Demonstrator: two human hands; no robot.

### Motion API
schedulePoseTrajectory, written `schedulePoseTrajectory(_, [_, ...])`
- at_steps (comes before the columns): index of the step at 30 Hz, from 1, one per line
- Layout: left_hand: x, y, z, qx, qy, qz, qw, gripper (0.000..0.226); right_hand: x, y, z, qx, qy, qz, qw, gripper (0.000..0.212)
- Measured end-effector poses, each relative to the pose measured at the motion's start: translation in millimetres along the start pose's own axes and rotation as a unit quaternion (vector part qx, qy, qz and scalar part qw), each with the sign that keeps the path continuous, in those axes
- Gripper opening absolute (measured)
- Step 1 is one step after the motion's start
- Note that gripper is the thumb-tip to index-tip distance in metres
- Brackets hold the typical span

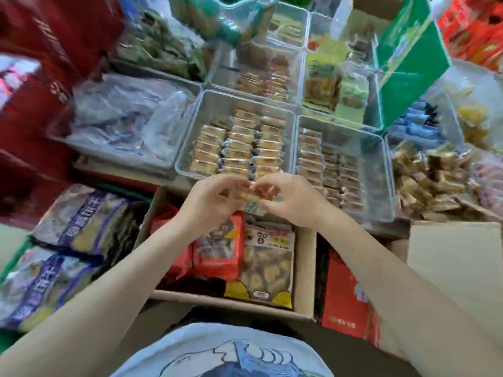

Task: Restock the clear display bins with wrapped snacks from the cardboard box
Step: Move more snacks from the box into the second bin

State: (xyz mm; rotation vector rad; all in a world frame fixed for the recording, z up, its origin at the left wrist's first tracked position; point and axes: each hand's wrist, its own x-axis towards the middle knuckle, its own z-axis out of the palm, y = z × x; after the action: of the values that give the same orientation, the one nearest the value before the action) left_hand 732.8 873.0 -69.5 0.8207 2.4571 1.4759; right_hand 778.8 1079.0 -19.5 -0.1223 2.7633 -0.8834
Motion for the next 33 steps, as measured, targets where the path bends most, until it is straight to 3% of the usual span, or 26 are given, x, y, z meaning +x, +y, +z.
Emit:
schedulePoseTrajectory(3, [23,-32,-10,0.041,0.028,0.014,0.999,0.049,31,2,-3,-0.029,0.019,0.011,0.999,0.030])
schedulePoseTrajectory(6, [54,-75,-22,0.143,0.014,-0.065,0.988,0.065,66,11,-12,-0.044,0.045,0.040,0.997,0.029])
schedulePoseTrajectory(9, [83,-120,-31,0.292,-0.063,-0.133,0.945,0.083,115,17,-21,-0.035,0.096,0.054,0.993,0.028])
schedulePoseTrajectory(12, [93,-148,-33,0.375,-0.102,-0.136,0.911,0.095,170,19,-19,-0.033,0.159,0.055,0.985,0.027])
schedulePoseTrajectory(17, [93,-156,-33,0.370,-0.109,-0.132,0.913,0.114,242,23,5,-0.045,0.191,0.053,0.979,0.021])
schedulePoseTrajectory(22, [95,-159,-42,0.345,-0.158,-0.125,0.917,0.148,285,39,33,-0.085,0.148,0.056,0.984,0.027])
schedulePoseTrajectory(26, [94,-161,-41,0.334,-0.149,-0.120,0.923,0.150,303,45,46,-0.137,0.096,0.039,0.985,0.028])
schedulePoseTrajectory(33, [93,-164,-38,0.340,-0.133,-0.106,0.925,0.149,308,51,59,-0.123,0.084,0.032,0.988,0.037])
